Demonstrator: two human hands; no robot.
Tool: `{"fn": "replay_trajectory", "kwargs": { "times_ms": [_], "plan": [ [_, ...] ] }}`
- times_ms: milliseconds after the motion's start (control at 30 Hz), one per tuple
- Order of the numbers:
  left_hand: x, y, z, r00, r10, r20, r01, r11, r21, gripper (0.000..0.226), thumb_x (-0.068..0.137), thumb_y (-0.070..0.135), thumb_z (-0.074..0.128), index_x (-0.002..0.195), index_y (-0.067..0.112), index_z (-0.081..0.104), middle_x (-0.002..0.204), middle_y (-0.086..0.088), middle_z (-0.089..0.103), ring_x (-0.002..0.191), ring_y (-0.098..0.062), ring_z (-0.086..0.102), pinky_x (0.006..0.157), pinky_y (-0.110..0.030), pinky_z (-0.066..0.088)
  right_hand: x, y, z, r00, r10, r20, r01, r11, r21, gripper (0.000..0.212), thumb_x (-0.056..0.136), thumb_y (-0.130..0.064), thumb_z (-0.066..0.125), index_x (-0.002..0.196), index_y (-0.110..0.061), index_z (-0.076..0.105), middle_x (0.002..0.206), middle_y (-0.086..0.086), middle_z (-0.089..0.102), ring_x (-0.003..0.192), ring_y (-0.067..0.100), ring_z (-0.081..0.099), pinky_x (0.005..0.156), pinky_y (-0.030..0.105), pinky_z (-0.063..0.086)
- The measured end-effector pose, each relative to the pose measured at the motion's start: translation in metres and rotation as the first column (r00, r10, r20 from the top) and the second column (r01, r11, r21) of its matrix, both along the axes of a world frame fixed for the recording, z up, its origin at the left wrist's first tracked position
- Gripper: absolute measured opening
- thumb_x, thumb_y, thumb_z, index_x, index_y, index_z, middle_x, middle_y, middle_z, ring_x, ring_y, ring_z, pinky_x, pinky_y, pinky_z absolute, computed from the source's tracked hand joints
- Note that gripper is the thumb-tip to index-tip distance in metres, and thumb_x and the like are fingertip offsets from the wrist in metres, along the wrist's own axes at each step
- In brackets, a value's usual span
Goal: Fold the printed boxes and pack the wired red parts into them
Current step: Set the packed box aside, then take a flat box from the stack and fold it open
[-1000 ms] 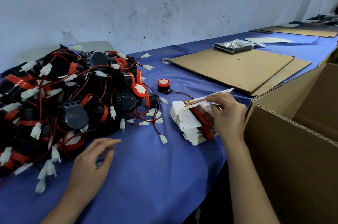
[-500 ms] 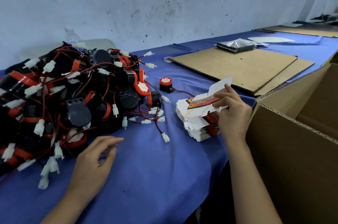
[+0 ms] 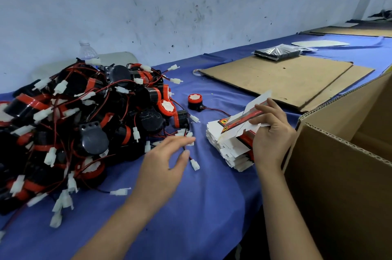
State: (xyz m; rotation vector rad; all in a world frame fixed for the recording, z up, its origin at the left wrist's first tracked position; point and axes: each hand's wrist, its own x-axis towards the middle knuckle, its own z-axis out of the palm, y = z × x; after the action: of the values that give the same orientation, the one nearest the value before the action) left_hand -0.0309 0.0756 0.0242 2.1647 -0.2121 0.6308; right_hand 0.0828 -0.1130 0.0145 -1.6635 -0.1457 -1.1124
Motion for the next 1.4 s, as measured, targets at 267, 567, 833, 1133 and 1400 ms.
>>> {"fn": "replay_trajectory", "kwargs": {
  "times_ms": [267,567,833,1133,1400],
  "plan": [
    [0.089,-0.061,0.009,0.925,-0.114,-0.363,0.128,0.992,0.015,0.066,0.087,-0.009,0.035,0.142,0.027,0.042,0.137,-0.001,0.052,0.131,-0.018,0.045,0.093,-0.022,0.041,-0.007,0.001,0.012,0.995,0.016,0.103,-0.031,0.990,0.139,0.036,0.057,0.024,0.036,0.057,0.003,0.065,0.088,0.006,0.067,0.108,0.026,0.063,0.088,0.008,0.041],
    [0.073,-0.054,-0.007,0.867,-0.237,-0.438,0.209,0.971,-0.112,0.043,0.096,-0.006,0.046,0.137,0.007,0.046,0.137,-0.004,0.053,0.130,-0.020,0.048,0.108,-0.027,0.036,-0.025,0.001,0.047,0.932,0.158,0.325,-0.256,0.924,0.285,0.039,0.053,0.019,0.033,0.056,-0.016,0.049,0.067,0.001,0.061,0.090,0.023,0.065,0.081,0.026,0.047],
    [0.008,-0.010,0.021,0.899,-0.434,-0.050,0.074,0.264,-0.962,0.058,0.083,0.059,0.042,0.110,0.018,0.074,0.117,-0.009,0.069,0.101,-0.026,0.069,0.082,-0.045,0.056,-0.017,0.024,0.020,0.665,0.747,0.014,-0.703,0.619,0.352,0.070,0.064,0.037,0.027,0.052,-0.020,0.066,0.117,-0.004,0.067,0.118,0.016,0.059,0.095,0.046,0.049],
    [-0.035,0.038,-0.036,0.984,-0.033,-0.177,-0.125,0.586,-0.801,0.024,0.082,0.028,0.059,0.101,0.020,0.070,0.100,-0.003,0.075,0.091,-0.025,0.072,0.058,-0.033,0.059,-0.052,0.063,0.010,0.326,0.846,-0.422,-0.853,0.456,0.255,0.050,0.092,0.010,0.050,0.129,-0.024,0.051,0.115,-0.002,0.066,0.103,0.009,0.064,0.085,0.015,0.048],
    [-0.034,0.045,-0.057,0.987,0.118,-0.108,-0.153,0.896,-0.416,0.041,0.065,0.050,0.077,0.102,0.062,0.063,0.095,0.033,0.068,0.084,0.011,0.065,0.068,-0.006,0.050,-0.084,0.114,0.008,0.502,0.774,-0.386,-0.728,0.619,0.294,0.058,0.070,-0.026,0.082,0.119,-0.034,0.052,0.120,-0.009,0.050,0.111,-0.002,0.052,0.088,0.017,0.044]
  ]
}}
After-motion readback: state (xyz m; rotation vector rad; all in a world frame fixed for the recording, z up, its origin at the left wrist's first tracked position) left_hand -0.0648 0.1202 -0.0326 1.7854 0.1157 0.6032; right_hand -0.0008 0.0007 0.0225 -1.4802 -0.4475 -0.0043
